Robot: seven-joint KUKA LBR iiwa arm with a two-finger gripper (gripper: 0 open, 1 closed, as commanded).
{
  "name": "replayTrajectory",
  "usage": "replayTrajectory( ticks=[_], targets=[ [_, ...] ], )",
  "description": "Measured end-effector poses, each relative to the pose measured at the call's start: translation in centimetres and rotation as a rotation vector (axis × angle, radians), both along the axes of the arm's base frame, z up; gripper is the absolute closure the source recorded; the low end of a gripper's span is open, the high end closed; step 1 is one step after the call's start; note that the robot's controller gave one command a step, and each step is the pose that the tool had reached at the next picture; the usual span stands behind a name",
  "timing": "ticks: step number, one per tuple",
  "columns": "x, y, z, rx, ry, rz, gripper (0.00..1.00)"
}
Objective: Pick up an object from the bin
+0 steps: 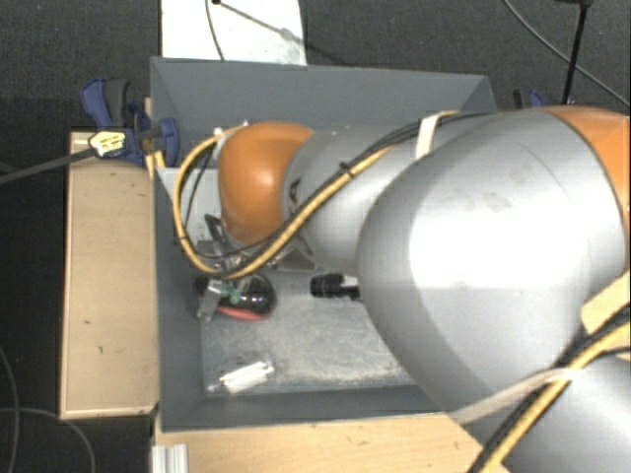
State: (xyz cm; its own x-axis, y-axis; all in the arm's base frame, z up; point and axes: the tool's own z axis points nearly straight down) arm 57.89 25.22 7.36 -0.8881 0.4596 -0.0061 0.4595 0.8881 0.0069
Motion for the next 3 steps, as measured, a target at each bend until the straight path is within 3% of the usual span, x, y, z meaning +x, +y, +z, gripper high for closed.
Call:
replayTrajectory(
  ticks=[1, 2, 3],
  targets=[
    [0.2, 0.0, 4.0, -0.001, 0.004, 0.001, 1.0],
    [0.4, 0.0, 10.6, 0.0, 0.001, 0.006, 1.0],
    [0.4, 0.0, 12.4, -0.002, 0.005, 0.01, 1.0]
  ],
)
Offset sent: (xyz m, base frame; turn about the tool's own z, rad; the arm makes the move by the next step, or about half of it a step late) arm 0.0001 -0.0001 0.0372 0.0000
